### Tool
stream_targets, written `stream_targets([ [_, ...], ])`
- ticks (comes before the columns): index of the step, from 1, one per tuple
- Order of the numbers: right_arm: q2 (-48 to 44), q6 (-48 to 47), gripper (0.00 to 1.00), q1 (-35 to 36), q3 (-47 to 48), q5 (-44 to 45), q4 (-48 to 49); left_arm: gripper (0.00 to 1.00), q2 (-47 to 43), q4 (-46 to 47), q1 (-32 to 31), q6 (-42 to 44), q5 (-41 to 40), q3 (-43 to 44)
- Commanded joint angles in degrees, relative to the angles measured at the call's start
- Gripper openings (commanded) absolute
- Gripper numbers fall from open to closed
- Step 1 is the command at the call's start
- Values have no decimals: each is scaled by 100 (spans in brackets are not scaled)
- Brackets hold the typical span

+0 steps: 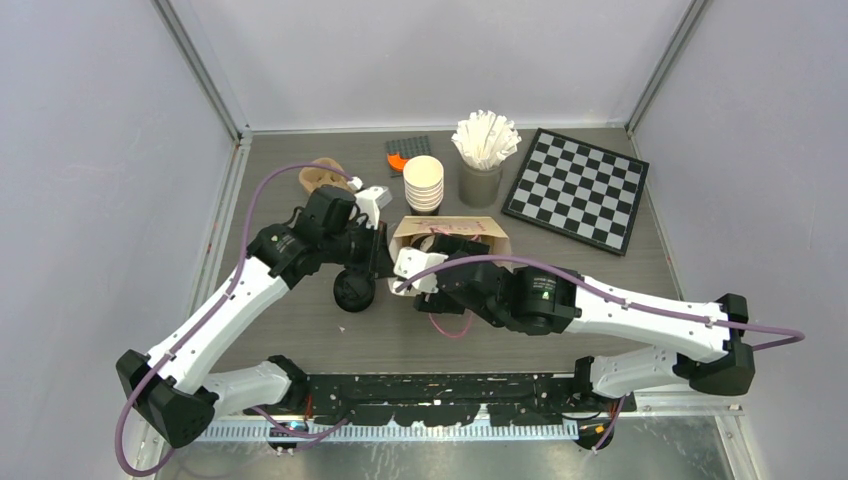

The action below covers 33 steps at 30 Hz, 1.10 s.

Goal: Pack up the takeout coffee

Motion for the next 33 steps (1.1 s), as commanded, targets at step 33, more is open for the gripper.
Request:
stream_targets([
  [33, 595, -141, 69, -230, -310, -6, 1176, 4, -169, 256, -16, -210, 506, -32],
])
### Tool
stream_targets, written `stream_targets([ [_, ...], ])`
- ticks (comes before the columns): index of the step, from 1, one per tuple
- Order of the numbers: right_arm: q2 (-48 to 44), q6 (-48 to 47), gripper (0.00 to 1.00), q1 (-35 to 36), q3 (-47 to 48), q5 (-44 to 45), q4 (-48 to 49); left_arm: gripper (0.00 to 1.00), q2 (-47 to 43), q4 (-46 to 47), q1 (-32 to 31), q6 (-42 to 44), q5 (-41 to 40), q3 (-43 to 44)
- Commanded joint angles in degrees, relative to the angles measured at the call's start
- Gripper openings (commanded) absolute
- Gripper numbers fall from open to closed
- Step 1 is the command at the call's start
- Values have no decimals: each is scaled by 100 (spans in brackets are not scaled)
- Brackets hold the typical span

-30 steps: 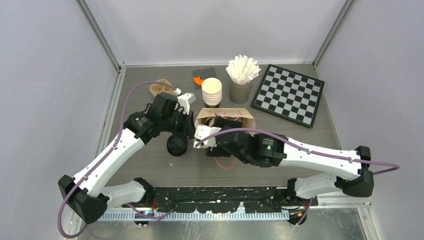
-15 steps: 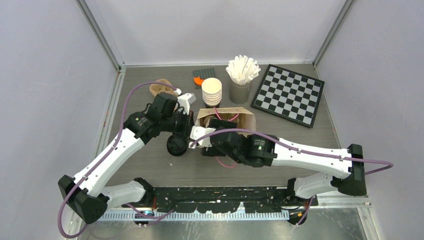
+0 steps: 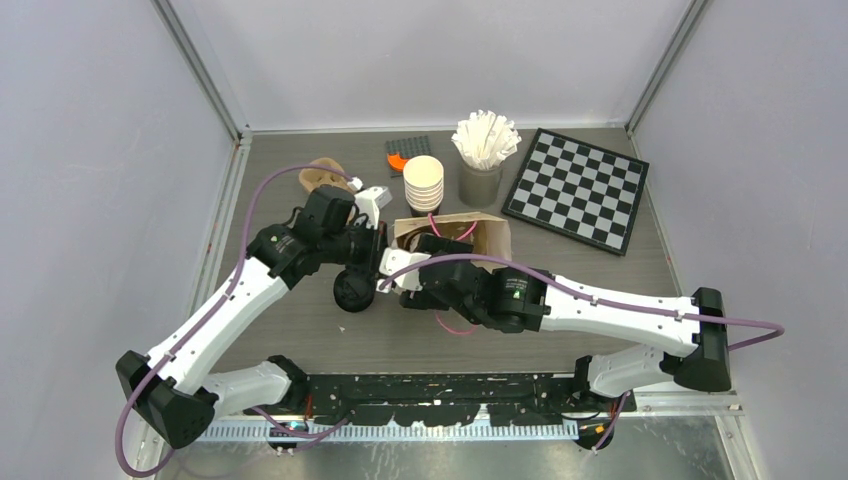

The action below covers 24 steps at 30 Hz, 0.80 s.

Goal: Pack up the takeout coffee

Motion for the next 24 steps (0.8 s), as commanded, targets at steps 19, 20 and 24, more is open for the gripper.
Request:
stream_targets([
  [19, 168, 338, 69, -292, -116, -221, 398, 4, -214, 208, -17, -100, 288, -118],
  [20, 169, 333, 69, -299, -102, -232, 393, 3, -217, 210, -20, -100, 288, -128],
  [24, 6, 294, 69, -293, 128, -535, 138, 4, -212, 226, -23, -79, 274, -137],
])
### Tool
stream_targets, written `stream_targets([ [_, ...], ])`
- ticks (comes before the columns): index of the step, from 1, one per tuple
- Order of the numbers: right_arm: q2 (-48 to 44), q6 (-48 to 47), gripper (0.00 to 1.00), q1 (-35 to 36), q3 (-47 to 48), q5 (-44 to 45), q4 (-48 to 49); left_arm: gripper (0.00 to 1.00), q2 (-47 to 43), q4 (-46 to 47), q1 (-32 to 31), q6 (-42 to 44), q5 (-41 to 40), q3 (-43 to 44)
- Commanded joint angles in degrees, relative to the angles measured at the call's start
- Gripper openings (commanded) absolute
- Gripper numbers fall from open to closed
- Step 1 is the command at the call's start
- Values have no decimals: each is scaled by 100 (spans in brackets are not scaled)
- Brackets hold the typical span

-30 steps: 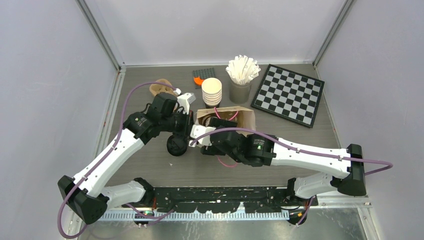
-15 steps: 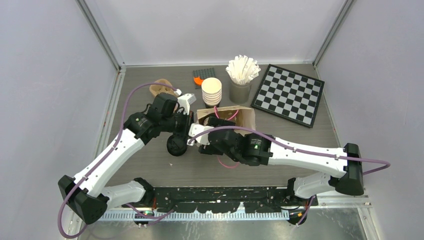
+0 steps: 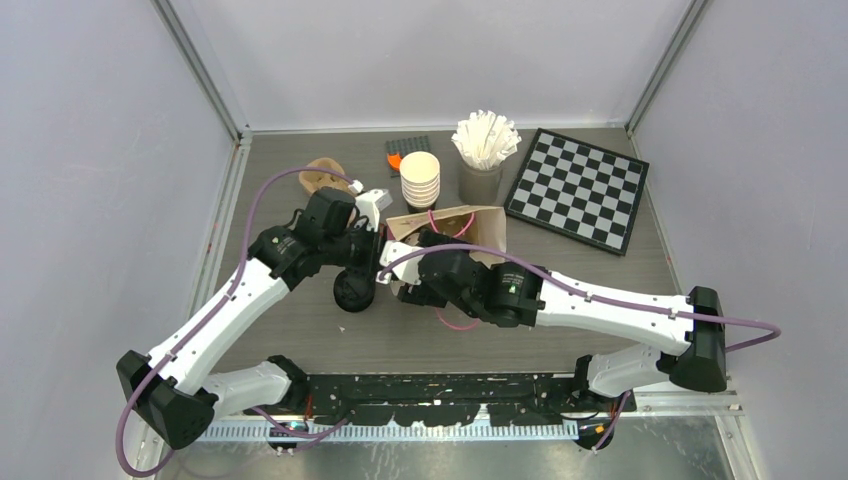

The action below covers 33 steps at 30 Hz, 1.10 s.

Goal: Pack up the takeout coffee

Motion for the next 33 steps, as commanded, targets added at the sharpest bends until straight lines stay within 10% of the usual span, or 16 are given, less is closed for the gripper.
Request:
stream_targets([
  [1, -171, 63, 69, -56, 280, -375, -197, 4, -193, 181, -20, -50, 221, -2],
  [33, -1172, -489, 69, -696, 342, -576, -2046, 7, -129, 111, -14, 1183, 966, 117],
])
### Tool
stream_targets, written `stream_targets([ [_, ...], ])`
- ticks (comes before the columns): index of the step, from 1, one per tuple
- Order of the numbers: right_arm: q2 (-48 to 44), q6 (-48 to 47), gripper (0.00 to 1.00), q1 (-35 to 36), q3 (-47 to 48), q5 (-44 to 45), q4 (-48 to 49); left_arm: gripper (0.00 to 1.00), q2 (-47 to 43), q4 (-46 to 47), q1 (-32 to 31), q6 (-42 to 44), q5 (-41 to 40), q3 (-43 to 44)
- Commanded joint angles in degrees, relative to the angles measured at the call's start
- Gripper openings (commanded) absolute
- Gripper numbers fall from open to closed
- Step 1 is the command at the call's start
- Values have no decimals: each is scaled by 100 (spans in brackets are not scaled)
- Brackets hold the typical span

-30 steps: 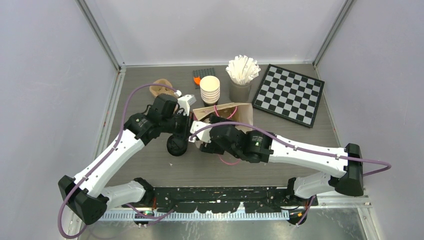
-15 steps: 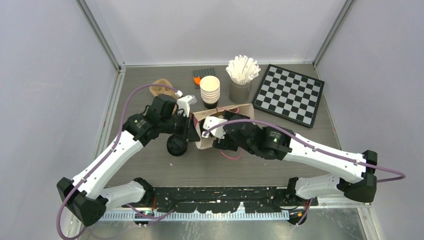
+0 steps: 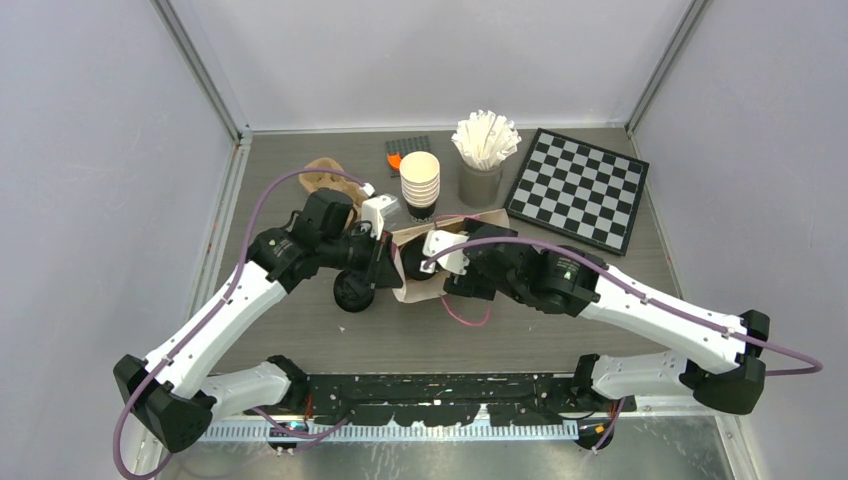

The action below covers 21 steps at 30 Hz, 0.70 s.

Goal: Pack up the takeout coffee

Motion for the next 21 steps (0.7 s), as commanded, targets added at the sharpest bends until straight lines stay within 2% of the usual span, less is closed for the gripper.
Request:
stream_targets([
  [1, -254, 73, 69, 88, 108, -82, -355, 7, 8, 130, -13, 261, 67, 161],
  [7, -224, 300, 69, 460, 55, 108, -459, 12, 203, 234, -14, -17, -340, 346],
  [11, -128, 445, 68, 677, 36, 249, -359, 21, 115, 217, -14, -375, -596, 293],
  [15, -125, 492, 68, 705, -54, 326, -170, 30, -130, 239, -21, -669, -778, 80],
  [21, -76, 441, 68, 705, -126, 372, -86, 36, -314, 324, -15, -949, -912, -130],
])
